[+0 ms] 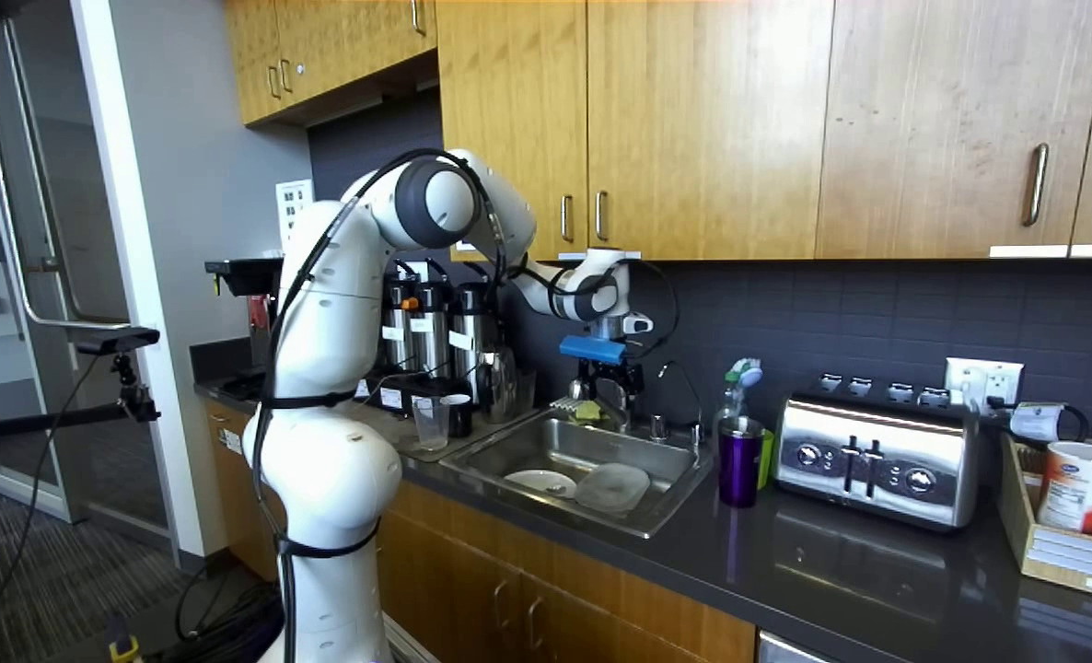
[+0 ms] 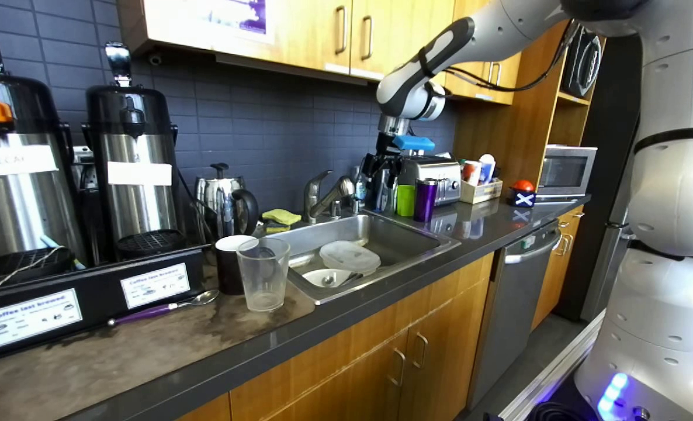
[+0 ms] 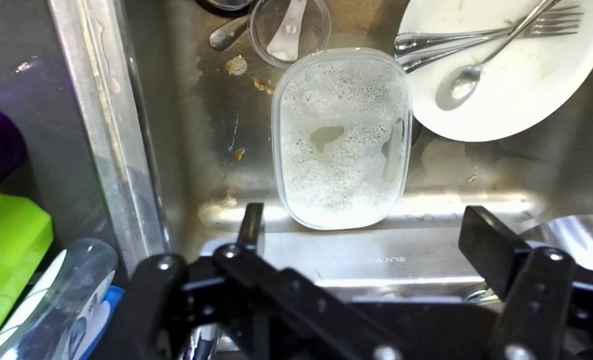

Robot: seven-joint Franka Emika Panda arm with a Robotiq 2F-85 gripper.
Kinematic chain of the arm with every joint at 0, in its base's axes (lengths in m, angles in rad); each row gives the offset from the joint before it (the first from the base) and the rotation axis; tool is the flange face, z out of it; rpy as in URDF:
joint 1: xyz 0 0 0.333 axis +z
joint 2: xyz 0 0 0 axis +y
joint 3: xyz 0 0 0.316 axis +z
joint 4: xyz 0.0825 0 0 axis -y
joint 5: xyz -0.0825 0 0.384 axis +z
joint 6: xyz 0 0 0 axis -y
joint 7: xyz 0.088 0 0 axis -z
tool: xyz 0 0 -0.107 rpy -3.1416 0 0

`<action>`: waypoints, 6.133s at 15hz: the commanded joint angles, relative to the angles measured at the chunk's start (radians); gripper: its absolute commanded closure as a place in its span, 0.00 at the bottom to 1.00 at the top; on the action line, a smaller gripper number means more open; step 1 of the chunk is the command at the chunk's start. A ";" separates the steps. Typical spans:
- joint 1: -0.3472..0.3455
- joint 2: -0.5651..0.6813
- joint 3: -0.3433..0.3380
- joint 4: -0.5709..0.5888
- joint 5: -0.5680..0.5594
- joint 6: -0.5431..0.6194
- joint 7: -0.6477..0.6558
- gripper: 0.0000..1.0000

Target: Move the faucet head to the left and then push the faucet handle upwards

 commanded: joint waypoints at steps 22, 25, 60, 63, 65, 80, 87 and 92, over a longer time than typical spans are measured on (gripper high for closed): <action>0.004 0.123 0.073 0.132 0.011 0.087 0.002 0.00; 0.007 0.121 0.086 0.128 0.018 0.087 0.002 0.00; 0.062 0.233 0.172 0.211 0.084 0.240 0.038 0.00; 0.062 0.241 0.174 0.219 0.099 0.234 0.048 0.00; 0.061 0.249 0.176 0.225 0.110 0.229 0.051 0.00; 0.060 0.347 0.207 0.359 0.154 0.233 0.043 0.00; 0.061 0.341 0.193 0.359 0.140 0.199 0.063 0.00; 0.051 0.276 0.177 0.281 0.140 0.158 0.094 0.00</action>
